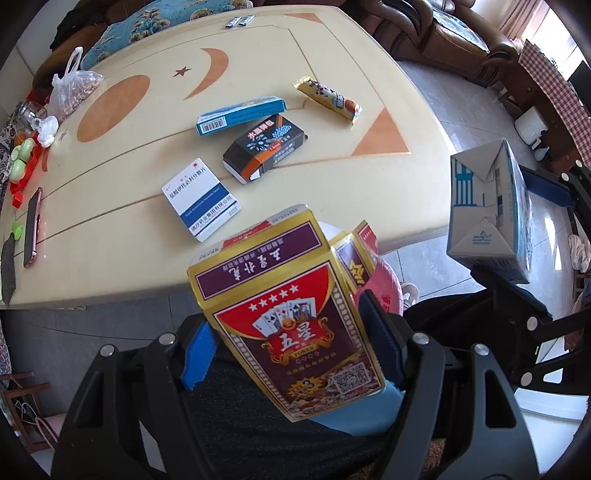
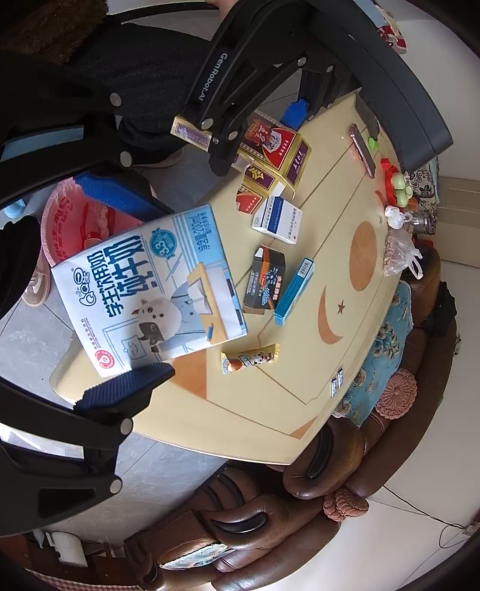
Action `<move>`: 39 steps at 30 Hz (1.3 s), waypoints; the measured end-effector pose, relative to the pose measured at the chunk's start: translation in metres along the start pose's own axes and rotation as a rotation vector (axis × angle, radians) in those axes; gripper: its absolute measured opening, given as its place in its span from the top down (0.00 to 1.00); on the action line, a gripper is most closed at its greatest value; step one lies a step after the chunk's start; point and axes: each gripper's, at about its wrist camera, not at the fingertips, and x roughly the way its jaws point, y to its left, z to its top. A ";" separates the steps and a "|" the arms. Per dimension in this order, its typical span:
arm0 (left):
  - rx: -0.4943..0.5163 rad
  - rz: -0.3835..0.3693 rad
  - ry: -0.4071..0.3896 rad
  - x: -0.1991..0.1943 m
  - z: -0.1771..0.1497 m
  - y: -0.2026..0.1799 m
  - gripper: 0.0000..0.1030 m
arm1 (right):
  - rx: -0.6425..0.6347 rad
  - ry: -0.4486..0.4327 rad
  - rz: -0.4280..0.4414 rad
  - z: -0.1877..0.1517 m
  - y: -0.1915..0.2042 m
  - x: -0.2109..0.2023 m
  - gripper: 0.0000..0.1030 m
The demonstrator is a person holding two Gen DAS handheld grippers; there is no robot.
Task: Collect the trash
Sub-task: 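Carry the card box with the left tool while the right tool carries the milk carton toward the bin, then open both tools over the pink bin to drop the card box and milk carton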
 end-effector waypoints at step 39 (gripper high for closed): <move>0.144 -0.009 -0.014 0.139 -0.084 -0.057 0.31 | 0.192 0.140 0.013 -0.128 0.045 0.106 0.27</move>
